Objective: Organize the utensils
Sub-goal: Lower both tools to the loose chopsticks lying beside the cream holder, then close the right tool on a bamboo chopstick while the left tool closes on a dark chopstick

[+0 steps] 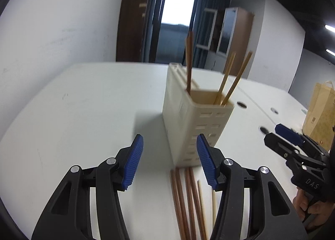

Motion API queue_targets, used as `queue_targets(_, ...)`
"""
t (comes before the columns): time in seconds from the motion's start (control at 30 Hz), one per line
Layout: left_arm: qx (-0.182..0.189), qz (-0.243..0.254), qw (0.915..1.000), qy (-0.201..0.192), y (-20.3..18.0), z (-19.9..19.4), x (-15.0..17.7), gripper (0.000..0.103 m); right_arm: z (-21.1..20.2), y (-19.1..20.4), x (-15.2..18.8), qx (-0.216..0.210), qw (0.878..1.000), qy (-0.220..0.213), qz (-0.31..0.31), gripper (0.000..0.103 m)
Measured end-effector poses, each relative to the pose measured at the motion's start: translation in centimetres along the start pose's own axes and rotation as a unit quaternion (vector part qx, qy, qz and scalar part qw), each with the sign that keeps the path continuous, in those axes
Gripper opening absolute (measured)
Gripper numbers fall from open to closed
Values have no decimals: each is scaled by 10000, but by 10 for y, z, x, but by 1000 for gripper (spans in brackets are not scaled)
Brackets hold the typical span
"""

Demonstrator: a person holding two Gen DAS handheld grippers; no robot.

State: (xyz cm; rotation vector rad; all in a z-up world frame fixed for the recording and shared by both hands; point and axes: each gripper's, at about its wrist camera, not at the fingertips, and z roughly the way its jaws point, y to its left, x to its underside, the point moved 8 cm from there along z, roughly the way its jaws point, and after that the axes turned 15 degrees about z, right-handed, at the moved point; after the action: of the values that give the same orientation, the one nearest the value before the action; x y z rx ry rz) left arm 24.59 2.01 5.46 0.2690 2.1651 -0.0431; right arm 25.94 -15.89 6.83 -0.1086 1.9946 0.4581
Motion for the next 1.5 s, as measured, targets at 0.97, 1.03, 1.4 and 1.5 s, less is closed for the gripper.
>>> queue_targets(0.97, 662, 177, 9790, 1919, -18, 85, 82, 56, 68, -27, 94, 804, 9750, 2054, 270, 65)
queue_targets(1.03, 663, 137, 9781, 1970, -18, 88, 85, 54, 70, -28, 94, 833, 9739, 2094, 266, 65)
queue_targets(1.4, 520, 273, 9742, 2177, -21, 102, 95, 51, 81, -24, 112, 862, 9673, 2380, 133, 55)
queue_targets(1.5, 449, 293, 9731, 2243, -18, 105, 101, 49, 84, -21, 115, 871, 9668, 2401, 73, 50)
